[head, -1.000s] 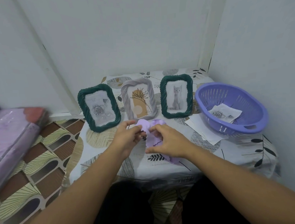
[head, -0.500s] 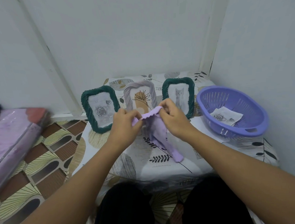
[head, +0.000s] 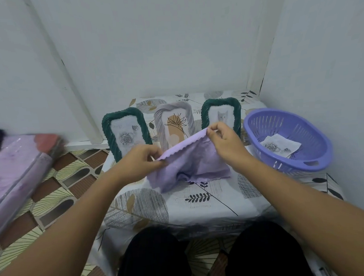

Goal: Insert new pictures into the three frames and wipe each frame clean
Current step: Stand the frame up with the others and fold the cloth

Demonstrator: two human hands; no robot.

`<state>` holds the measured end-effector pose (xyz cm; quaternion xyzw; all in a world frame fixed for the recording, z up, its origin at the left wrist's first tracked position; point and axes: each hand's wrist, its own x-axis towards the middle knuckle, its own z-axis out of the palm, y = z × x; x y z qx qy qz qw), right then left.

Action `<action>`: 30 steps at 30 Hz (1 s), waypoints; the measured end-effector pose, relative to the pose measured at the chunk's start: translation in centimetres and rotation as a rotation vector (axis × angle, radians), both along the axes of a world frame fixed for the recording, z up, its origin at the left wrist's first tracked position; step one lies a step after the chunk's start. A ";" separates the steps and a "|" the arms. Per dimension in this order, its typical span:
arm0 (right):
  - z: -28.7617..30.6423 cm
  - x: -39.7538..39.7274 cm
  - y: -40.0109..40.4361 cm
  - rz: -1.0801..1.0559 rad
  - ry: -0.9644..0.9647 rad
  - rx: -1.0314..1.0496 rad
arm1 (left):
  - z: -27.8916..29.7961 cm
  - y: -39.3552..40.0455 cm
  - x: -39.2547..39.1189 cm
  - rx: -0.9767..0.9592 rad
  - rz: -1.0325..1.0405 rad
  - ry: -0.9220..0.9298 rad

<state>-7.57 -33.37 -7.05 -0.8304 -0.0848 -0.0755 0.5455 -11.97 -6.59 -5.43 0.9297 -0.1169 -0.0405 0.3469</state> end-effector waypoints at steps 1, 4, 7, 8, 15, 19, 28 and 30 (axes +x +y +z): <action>-0.1 0.0 0.0 -0.009 0.011 0.009 | 0.0 0.4 0.0 -0.004 0.028 0.009; 0.3 -0.1 0.1 -0.022 0.049 0.010 | 0.4 1.0 -0.5 -0.292 0.142 0.096; 1.2 -0.2 0.0 -0.029 0.034 -0.005 | 1.5 0.9 -1.1 -0.421 0.174 0.103; 1.6 -0.1 0.0 -0.037 0.031 0.013 | 1.9 0.8 -1.2 -0.467 0.177 0.097; 2.9 2.2 -0.2 -0.069 0.220 0.027 | 3.7 1.2 1.2 -0.684 0.425 0.271; 0.3 2.4 0.2 -0.104 0.245 -0.280 | -0.4 1.3 3.5 -0.397 0.444 0.269; -6.4 2.1 -1.5 -0.061 0.121 -0.645 | -6.7 0.8 2.9 0.164 0.443 0.008; -6.8 1.4 -2.1 -0.042 0.038 -0.665 | -7.1 0.7 1.7 0.216 0.407 -0.083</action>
